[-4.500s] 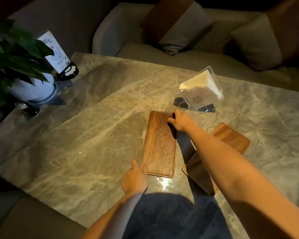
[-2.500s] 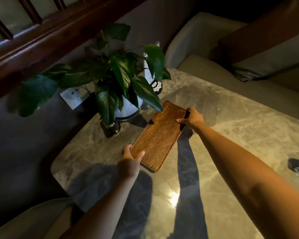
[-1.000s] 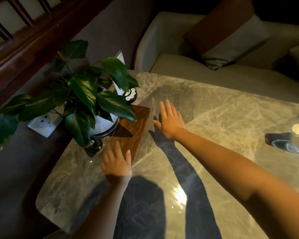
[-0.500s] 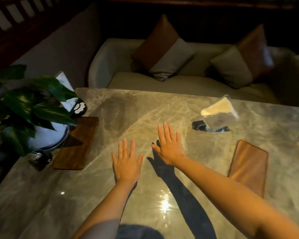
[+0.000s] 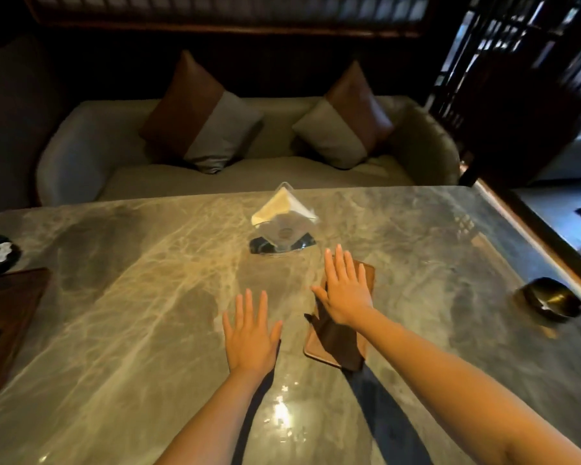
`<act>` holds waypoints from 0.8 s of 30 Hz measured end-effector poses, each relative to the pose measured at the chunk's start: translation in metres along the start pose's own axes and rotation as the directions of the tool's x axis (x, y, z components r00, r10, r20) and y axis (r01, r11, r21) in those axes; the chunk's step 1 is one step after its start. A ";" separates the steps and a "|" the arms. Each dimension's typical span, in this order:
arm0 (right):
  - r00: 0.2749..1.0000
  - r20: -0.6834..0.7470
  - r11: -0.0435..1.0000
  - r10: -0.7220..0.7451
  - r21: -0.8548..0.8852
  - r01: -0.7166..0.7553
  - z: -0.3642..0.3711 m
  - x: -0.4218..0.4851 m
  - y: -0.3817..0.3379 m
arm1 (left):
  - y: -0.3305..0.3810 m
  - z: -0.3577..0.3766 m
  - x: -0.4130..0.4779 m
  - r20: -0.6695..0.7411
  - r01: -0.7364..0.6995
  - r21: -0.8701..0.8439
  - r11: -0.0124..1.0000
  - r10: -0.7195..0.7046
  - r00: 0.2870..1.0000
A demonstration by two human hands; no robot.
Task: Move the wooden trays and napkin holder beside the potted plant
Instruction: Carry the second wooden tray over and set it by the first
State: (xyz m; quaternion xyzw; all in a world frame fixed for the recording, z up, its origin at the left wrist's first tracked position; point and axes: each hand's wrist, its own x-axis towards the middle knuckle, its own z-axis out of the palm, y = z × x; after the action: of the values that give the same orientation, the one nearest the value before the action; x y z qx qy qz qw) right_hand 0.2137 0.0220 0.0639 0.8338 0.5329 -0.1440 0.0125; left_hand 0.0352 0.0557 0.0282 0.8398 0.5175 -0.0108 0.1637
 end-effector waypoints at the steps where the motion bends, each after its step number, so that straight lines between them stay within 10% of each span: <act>1: 1.000 -0.007 1.000 0.014 -0.003 -0.014 0.000 0.000 0.014 | 0.010 0.004 0.000 0.016 -0.005 0.009 1.000 0.005 1.000; 24: 0.958 0.230 0.954 0.174 0.200 -0.221 0.031 0.061 0.131 | 0.100 0.073 -0.007 0.211 0.332 -0.010 0.943 -0.323 0.923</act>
State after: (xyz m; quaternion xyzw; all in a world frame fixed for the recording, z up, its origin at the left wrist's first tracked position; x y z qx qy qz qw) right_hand 0.3474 0.0144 0.0016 0.8593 0.4225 -0.2881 -0.0109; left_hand 0.1303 -0.0124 -0.0129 0.7318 0.6310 -0.1133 0.2312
